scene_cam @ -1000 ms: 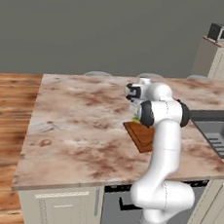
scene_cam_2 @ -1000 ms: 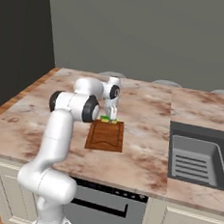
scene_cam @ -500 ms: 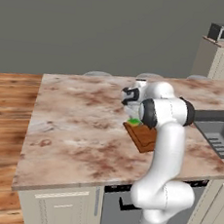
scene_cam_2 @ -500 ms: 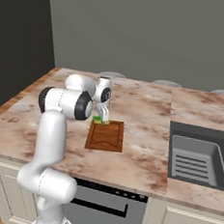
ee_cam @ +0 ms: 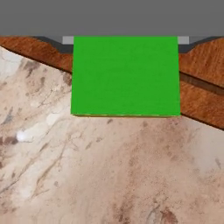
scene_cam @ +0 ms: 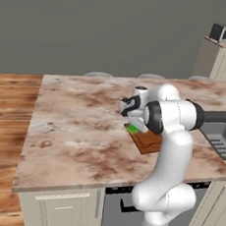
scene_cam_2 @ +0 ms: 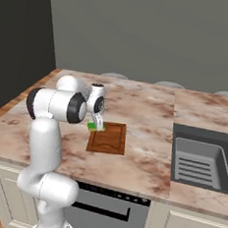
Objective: Pick up the sponge from the counter and clean the cutting board by briefly scrubbing or pressing down on the cutting board. Once finished, release the sponge.
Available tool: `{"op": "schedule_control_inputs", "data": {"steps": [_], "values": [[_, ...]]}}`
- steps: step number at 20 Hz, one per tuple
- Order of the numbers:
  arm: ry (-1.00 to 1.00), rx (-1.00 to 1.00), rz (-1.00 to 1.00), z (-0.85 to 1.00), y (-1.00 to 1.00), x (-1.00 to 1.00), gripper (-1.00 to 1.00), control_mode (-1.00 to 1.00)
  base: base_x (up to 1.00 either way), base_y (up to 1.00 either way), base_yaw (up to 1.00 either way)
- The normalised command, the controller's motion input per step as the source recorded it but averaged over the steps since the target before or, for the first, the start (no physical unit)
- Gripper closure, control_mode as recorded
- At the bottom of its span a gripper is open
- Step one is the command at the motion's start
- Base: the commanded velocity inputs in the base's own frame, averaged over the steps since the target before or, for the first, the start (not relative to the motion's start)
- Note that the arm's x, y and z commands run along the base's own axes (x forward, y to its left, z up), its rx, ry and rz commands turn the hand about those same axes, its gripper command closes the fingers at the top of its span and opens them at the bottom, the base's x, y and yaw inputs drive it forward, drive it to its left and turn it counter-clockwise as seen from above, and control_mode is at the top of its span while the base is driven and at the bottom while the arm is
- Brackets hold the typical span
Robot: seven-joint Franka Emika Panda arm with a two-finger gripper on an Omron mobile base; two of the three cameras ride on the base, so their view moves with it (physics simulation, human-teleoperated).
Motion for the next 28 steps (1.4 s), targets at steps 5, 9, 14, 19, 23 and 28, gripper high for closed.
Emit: {"op": "schedule_control_inputs", "data": {"steps": [5, 9, 14, 19, 23, 28], "values": [[-0.03, 0.03, 0.00, -0.23, 0.00, -0.50, 1.00, -1.00, 0.00, 0.00, 0.00], [-0.02, 0.07, 0.00, -0.33, 0.00, -0.64, 1.00, -1.00, 0.00, 0.00, 0.00], [0.00, 0.09, 0.00, -0.34, 0.00, -0.65, 1.00, -1.00, 0.00, 0.00, 0.00], [0.00, 0.09, 0.00, -0.23, 0.00, -0.78, 1.00, -1.00, 0.00, 0.00, 0.00], [0.01, 0.07, 0.00, -0.18, -0.03, -0.89, 1.00, -1.00, 0.00, 0.00, 0.00], [0.00, 0.03, 0.00, -0.28, -0.02, -0.90, 1.00, -1.00, 0.00, 0.00, 0.00]]}}
